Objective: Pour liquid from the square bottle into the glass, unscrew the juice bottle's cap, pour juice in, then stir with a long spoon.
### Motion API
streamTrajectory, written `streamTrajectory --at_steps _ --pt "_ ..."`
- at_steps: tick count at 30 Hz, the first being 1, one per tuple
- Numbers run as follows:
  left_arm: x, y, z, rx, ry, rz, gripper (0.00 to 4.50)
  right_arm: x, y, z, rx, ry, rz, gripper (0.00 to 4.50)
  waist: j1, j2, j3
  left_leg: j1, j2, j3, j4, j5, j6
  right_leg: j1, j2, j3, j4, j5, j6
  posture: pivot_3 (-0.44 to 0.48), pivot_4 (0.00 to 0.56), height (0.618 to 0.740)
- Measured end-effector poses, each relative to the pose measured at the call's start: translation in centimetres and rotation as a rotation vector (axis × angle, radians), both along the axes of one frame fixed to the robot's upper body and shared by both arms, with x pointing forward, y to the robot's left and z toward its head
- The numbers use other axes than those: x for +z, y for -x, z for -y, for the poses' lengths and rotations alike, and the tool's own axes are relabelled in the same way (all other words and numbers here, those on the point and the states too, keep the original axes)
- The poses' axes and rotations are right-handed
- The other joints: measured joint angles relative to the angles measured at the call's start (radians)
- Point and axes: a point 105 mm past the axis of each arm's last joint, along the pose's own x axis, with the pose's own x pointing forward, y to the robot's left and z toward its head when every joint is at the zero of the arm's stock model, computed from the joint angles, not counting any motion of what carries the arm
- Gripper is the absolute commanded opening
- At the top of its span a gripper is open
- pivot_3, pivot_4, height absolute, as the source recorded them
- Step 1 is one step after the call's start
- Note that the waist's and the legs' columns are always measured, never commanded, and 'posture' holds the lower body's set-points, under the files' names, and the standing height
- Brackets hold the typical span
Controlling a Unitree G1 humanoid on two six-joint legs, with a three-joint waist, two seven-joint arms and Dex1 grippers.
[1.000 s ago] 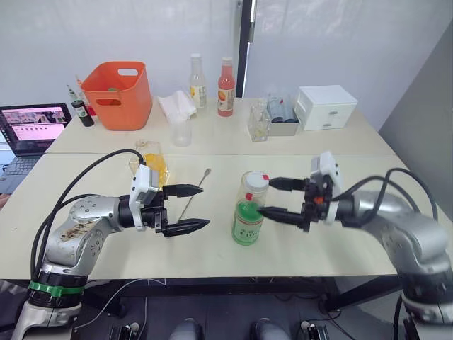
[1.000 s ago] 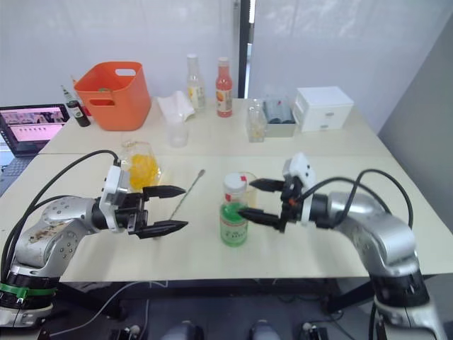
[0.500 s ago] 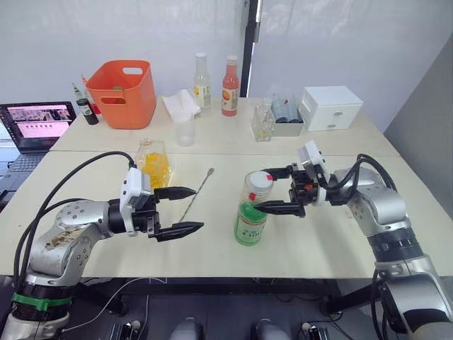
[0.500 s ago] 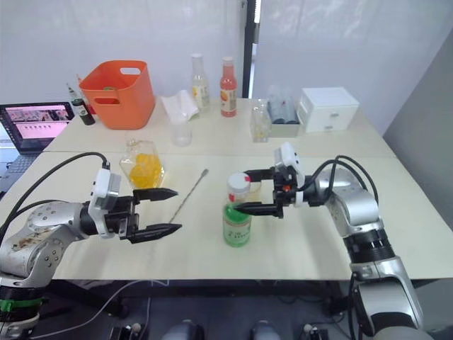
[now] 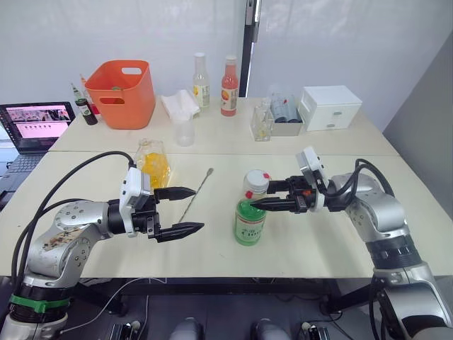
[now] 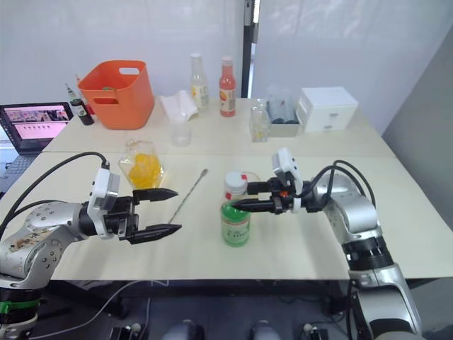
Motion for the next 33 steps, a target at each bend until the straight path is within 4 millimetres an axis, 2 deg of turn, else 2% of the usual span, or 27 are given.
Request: streamTrajectory --at_steps 3,8,11,17,22,25,33 --pt "0.0 0.0 0.1 -0.005 0.000 0.002 4.50 0.7 0.9 -0.3 -0.035 -0.025 0.013 1.26 -0.001 0.000 0.000 0.000 0.000 0.000 0.000 0.000 0.000 0.000 0.000 0.000 0.000 0.000 0.000 0.000 0.150 0.715" --pt "-0.1 -0.3 0.4 -0.012 0.005 0.000 4.50 2.1 2.8 -1.4 -0.193 -0.100 0.014 1.26 -0.002 0.000 0.000 0.000 0.000 0.000 0.000 0.000 0.000 0.000 0.000 0.000 0.000 0.000 0.000 0.000 0.150 0.715" --pt "-0.1 -0.3 0.5 -0.016 0.011 0.010 4.50 1.5 3.6 -2.0 -0.328 -0.115 -0.011 1.26 -0.002 0.000 0.000 0.000 0.000 0.000 0.000 0.000 0.000 0.000 0.000 0.000 0.000 0.000 0.000 0.000 0.150 0.715" --pt "0.1 -0.6 0.8 -0.030 0.011 0.026 4.50 1.4 4.1 -2.5 -0.549 -0.137 -0.004 1.26 -0.002 0.000 0.000 0.000 -0.001 0.000 0.000 0.000 0.000 0.000 -0.001 0.000 0.000 0.000 0.000 0.000 0.150 0.715" --pt "-0.1 -0.8 0.9 -0.038 0.012 0.014 4.50 0.2 3.6 -1.7 -0.701 -0.130 -0.023 1.26 -0.003 0.000 0.000 0.000 -0.001 0.000 0.000 0.000 0.000 0.000 0.000 0.000 0.000 0.000 0.000 0.000 0.150 0.715" --pt "-0.1 -0.9 1.1 -0.052 0.004 0.015 4.50 -0.7 3.7 -1.8 -0.729 -0.121 -0.038 1.26 -0.004 0.000 0.000 0.000 0.000 0.000 0.000 0.000 0.000 0.000 0.000 0.000 0.000 0.000 0.000 0.000 0.150 0.715" --pt "0.1 -1.0 1.2 -0.063 -0.002 0.021 4.50 -1.3 4.3 -2.8 -0.696 -0.114 0.013 1.26 -0.009 0.000 0.000 0.001 0.001 0.000 0.000 0.000 0.000 0.001 0.002 0.000 0.000 0.000 0.000 0.000 0.150 0.715"
